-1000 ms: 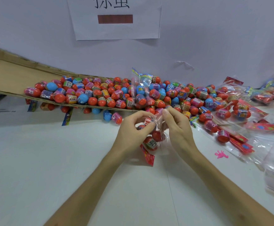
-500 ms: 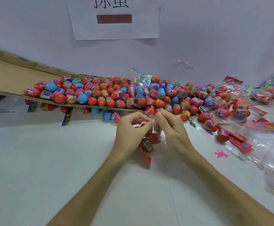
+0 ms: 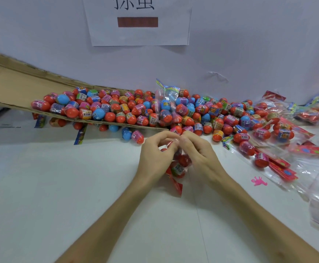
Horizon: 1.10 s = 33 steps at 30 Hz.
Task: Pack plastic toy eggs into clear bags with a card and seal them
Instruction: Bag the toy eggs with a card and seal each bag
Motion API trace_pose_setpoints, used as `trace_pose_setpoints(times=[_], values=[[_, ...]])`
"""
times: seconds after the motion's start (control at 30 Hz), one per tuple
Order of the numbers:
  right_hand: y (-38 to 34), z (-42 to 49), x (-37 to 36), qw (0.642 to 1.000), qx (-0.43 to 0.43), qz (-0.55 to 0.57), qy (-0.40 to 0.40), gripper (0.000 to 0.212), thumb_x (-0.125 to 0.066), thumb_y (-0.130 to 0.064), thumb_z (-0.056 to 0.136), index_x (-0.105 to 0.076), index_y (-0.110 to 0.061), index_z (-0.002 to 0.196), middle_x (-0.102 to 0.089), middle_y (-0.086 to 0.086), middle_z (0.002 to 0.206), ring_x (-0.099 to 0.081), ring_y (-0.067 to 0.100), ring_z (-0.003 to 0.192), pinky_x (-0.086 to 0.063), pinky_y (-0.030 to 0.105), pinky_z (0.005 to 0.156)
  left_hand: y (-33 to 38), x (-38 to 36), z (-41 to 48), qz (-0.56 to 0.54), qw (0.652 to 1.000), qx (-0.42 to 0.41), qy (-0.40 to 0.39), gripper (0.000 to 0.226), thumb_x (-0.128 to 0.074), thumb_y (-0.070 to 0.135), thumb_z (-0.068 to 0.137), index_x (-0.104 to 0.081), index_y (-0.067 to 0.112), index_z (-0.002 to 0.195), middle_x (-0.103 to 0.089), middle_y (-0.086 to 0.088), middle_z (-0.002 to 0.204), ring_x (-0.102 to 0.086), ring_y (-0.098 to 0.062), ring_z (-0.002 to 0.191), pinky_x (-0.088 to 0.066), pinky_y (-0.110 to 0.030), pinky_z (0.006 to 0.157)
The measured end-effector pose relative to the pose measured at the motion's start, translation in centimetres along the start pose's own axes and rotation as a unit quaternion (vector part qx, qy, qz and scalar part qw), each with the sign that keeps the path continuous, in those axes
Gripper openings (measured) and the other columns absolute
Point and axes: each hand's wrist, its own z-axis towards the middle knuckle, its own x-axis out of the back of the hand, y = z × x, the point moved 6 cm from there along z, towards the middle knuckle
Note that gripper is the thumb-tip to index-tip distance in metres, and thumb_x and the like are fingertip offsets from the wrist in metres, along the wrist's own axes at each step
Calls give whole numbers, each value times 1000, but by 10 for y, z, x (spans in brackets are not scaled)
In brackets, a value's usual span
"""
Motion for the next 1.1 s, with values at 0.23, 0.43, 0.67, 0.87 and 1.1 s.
trace_pose_setpoints(times=[0.23,0.43,0.67,0.87,1.1], values=[[3,-6,-3,999,15,-36,-18,14,-61,-14,91,-51,-22,83,-48,-5,75,-45,12,69,-40,26,61,-11,2,1,-83,994,68,-15,22,-64,3,97,-76,21,95,-78,1,87,-75,-11,86,-59,-22,72],[-1,-7,1,990,60,-122,34,17,-67,-8,88,-64,-22,97,-54,-11,82,-51,12,78,-39,20,68,-17,1,0,-213,961,172,-47,23,-61,2,96,-75,19,91,-77,-10,93,-72,-26,89,-56,-35,75],[-6,-6,5,982,101,-152,56,15,-74,-14,87,-80,-19,99,-63,-1,97,-54,24,97,-43,29,83,-19,-2,-1,-400,857,293,-136,19,-60,3,87,-68,20,93,-71,-13,94,-68,-27,78,-57,-36,65],[-8,-4,12,984,89,-144,62,12,-73,-17,86,-82,-19,94,-60,-5,101,-55,22,102,-41,34,89,-13,-2,-1,-497,805,289,-145,16,-51,15,96,-66,12,99,-69,-16,104,-65,-28,79,-57,-33,61],[-7,-4,15,986,70,-141,60,18,-69,-18,87,-81,-22,99,-58,-3,104,-49,25,105,-39,27,91,-10,-7,-4,-413,860,262,-148,57,-63,18,92,-52,-8,141,-60,-32,136,-67,-33,104,-58,-41,85]])
